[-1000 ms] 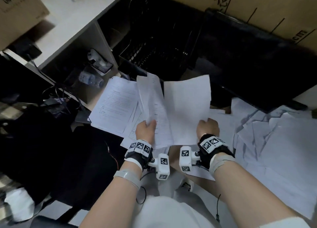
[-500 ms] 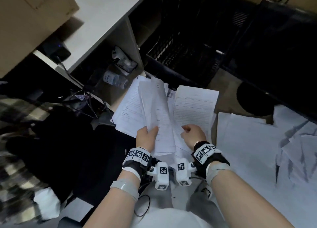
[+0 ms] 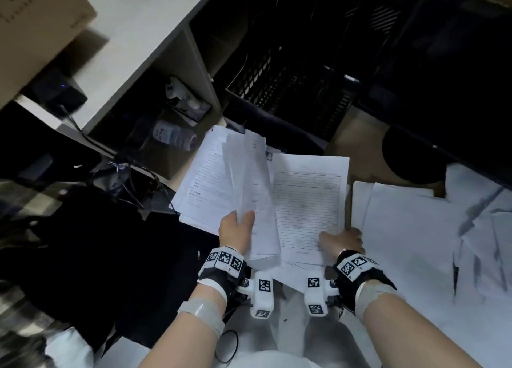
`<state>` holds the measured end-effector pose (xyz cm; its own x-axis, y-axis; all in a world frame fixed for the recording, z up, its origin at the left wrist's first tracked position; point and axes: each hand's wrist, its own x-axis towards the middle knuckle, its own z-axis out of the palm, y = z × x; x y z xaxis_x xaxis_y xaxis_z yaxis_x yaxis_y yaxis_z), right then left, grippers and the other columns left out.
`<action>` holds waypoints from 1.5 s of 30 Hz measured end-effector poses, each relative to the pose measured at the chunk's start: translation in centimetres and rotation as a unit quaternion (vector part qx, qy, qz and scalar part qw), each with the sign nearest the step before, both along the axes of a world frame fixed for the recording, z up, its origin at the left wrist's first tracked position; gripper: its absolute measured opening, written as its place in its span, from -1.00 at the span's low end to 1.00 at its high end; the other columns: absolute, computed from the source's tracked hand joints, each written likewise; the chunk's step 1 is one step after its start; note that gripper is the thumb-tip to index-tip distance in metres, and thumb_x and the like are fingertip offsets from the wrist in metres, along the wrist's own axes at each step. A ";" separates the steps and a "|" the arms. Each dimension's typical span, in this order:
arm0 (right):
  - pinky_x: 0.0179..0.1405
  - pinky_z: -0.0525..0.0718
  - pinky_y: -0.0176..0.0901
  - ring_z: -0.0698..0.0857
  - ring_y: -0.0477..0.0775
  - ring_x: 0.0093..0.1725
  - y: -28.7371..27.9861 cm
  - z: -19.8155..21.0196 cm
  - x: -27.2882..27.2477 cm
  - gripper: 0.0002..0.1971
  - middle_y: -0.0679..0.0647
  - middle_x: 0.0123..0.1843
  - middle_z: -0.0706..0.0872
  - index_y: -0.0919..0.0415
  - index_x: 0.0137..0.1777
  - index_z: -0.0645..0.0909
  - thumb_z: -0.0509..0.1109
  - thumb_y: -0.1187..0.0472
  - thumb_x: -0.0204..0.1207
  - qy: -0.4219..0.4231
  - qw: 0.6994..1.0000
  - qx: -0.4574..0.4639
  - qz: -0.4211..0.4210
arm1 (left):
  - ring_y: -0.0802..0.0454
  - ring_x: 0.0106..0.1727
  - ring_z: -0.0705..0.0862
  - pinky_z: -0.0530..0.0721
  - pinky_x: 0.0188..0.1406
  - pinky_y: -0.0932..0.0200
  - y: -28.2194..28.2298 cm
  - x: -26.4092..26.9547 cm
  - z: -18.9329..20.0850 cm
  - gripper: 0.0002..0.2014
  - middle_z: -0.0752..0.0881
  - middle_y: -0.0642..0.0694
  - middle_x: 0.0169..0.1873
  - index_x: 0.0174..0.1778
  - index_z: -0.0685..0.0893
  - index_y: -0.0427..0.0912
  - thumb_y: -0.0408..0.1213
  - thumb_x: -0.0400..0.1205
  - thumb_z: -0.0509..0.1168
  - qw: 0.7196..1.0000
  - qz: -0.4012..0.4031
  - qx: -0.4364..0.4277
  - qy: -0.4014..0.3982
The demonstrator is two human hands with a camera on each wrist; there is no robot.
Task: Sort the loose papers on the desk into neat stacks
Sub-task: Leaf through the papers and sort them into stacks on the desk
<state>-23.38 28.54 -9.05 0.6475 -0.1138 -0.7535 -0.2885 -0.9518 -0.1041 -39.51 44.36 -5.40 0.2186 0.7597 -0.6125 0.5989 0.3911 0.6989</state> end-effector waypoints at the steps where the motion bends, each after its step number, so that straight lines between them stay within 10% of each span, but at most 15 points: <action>1: 0.58 0.31 0.16 0.31 0.36 0.58 -0.4 -0.4 0.0 -0.01 0.33 0.63 0.27 0.37 0.67 -0.01 0.47 -0.02 0.42 0.001 1.000 -0.005 -0.006 | -0.21 -0.15 0.80 0.77 -0.05 -0.23 -0.2 0.0 -0.4 -0.72 0.81 -0.28 -0.22 -0.19 0.72 -0.29 -0.09 0.53 0.36 1.000 -0.008 -0.010 0.006; 10: 0.42 0.49 0.23 0.50 0.39 0.42 -2.2 -2.8 -1.3 -0.19 0.32 0.45 0.54 0.37 0.60 0.15 0.44 0.00 0.51 -0.009 0.998 0.043 -0.049 | -0.16 -0.28 0.71 0.74 -0.23 -0.09 -2.6 0.4 -3.0 -0.80 0.72 -0.14 -0.38 -0.26 0.68 -0.18 -0.14 0.56 0.30 0.997 -0.032 -0.051 0.039; 14: -0.04 0.62 -0.11 0.70 0.24 -0.03 -3.4 -2.2 -1.0 -0.67 0.23 0.08 0.76 0.32 0.07 0.66 0.40 0.02 0.56 0.001 0.995 0.102 -0.016 | -0.08 -0.33 0.59 0.55 -0.30 0.11 -2.5 0.9 -2.6 -0.76 0.59 -0.07 -0.45 -0.38 0.53 -0.13 -0.23 0.62 0.29 0.998 -0.038 -0.050 0.031; 19: -0.45 0.53 -0.21 0.63 0.11 -0.34 -4.3 0.3 -1.5 -0.72 0.12 -0.30 0.64 0.27 -0.31 0.52 0.52 0.13 0.45 0.064 0.993 0.096 0.031 | -0.05 -0.32 0.64 0.56 -0.34 0.19 -2.2 0.9 -1.3 -0.72 0.67 -0.07 -0.42 -0.40 0.59 -0.14 -0.22 0.63 0.37 0.999 -0.031 -0.004 0.013; 26: 0.31 0.62 0.10 0.62 0.29 0.32 -2.2 3.9 -1.4 -0.18 0.23 0.40 0.58 0.26 0.53 0.38 0.56 -0.15 0.38 -0.019 0.986 0.168 0.013 | -0.01 -0.15 0.80 0.78 -0.09 0.09 -2.0 0.9 1.4 -0.70 0.84 -0.10 -0.20 -0.09 0.82 -0.23 -0.09 0.44 0.61 0.998 -0.054 0.028 -0.021; 30: 0.16 0.75 0.06 0.78 0.10 0.08 -0.7 6.7 -1.4 -0.59 0.08 0.10 0.80 0.20 0.15 0.70 0.51 -0.12 0.51 0.055 0.930 0.362 -0.028 | -0.02 -0.12 0.85 0.82 -0.04 0.03 -3.1 1.5 2.9 -0.67 0.87 -0.10 -0.17 -0.09 0.82 -0.22 -0.05 0.44 0.62 0.995 -0.065 -0.017 -0.074; 35: -0.03 0.81 0.21 0.80 0.25 -0.10 -1.5 6.5 -1.5 -0.72 0.13 -0.21 0.82 0.10 -0.36 0.66 0.58 -0.04 0.44 -0.047 0.929 0.364 -0.047 | -0.21 -0.09 0.82 0.80 -0.03 -0.17 -4.2 1.9 3.7 -0.41 0.84 -0.24 -0.20 -0.15 0.77 -0.33 0.26 0.52 0.34 0.995 -0.056 0.003 -0.085; 41: -0.12 0.72 0.05 0.74 0.20 -0.22 -5.3 7.2 0.0 -0.67 0.05 -0.34 0.76 0.15 -0.30 0.68 0.53 -0.12 0.45 -0.159 0.936 0.310 -0.059 | -0.03 -0.30 0.69 0.52 -0.51 0.39 -3.6 1.2 3.4 -0.64 0.74 -0.16 -0.29 -0.12 0.71 -0.38 -0.09 0.72 0.33 0.997 -0.005 0.056 -0.059; 45: -0.16 0.55 -0.13 0.69 0.07 -0.15 -5.5 8.7 -0.2 -0.70 -0.07 -0.21 0.73 0.11 -0.22 0.66 0.56 -0.11 0.42 -0.162 0.945 0.284 -0.004 | -0.05 -0.33 0.67 0.49 -0.54 0.37 -3.2 0.8 3.3 -0.63 0.71 -0.14 -0.34 -0.18 0.68 -0.37 -0.09 0.71 0.34 0.995 0.008 0.072 -0.064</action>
<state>-23.54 23.07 -0.31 0.8560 0.2427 -0.4566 -0.1611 -0.7140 -0.6814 -38.68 41.19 -2.10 0.2748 0.8413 -0.4655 0.4957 0.2909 0.8183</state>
